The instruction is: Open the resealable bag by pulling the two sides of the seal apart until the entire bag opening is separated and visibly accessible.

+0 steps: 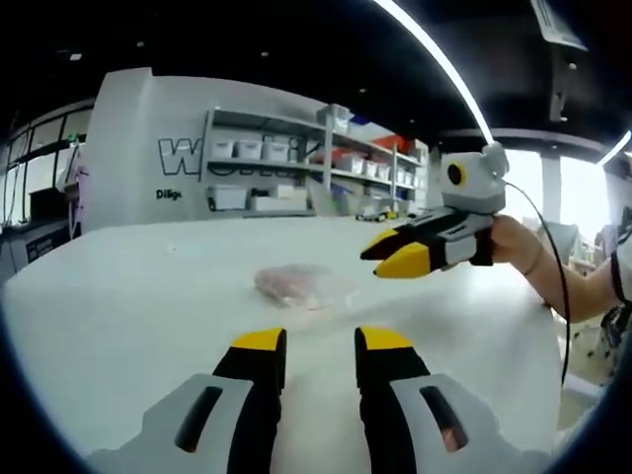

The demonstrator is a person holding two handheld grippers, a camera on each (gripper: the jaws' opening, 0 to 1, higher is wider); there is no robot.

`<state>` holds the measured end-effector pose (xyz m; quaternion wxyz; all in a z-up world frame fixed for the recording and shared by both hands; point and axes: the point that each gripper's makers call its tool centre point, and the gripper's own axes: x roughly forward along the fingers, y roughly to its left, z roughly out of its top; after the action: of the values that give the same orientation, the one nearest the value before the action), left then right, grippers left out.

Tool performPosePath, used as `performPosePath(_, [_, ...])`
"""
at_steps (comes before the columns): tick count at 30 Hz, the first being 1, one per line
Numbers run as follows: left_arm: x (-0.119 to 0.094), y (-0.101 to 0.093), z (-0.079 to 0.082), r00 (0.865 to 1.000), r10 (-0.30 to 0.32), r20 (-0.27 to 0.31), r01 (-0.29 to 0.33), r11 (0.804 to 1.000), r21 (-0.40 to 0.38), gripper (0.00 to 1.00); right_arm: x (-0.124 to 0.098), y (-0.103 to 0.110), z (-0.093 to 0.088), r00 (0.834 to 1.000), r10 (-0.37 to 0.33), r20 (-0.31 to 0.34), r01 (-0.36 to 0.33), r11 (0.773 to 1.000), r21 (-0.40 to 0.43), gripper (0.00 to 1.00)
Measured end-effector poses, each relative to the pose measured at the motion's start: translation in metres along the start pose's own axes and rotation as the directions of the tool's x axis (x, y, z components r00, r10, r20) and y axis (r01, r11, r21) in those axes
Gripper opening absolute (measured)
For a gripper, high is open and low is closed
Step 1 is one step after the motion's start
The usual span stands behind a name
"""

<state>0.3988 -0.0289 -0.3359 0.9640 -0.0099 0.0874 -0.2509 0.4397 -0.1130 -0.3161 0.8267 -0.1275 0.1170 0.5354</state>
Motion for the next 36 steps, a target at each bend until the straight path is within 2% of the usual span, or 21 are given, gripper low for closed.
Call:
performPosePath(10, [0.001, -0.002, -0.002, 1.000, -0.007, -0.009, 0.007, 1.000, 0.005, 0.36, -0.009, 0.006, -0.004, 1.000, -0.019, 0.013, 0.019, 1.000, 0.009, 0.27])
performPosePath(15, [0.000, 0.002, 0.001, 1.000, 0.014, 0.010, -0.014, 1.000, 0.018, 0.50, -0.012, 0.012, -0.007, 1.000, -0.021, 0.015, 0.021, 1.000, 0.004, 0.33])
performPosePath(25, [-0.001, 0.005, 0.002, 0.999, 0.031, 0.022, -0.032, 0.999, 0.014, 0.62, -0.018, 0.021, -0.013, 0.999, -0.035, 0.027, 0.035, 0.999, 0.016, 0.43])
performPosePath(36, [-0.002, 0.004, -0.001, 0.999, 0.030, 0.019, -0.031, 0.999, 0.015, 0.68, -0.023, 0.025, -0.019, 0.998, -0.055, 0.021, 0.055, 0.999, 0.003, 0.51])
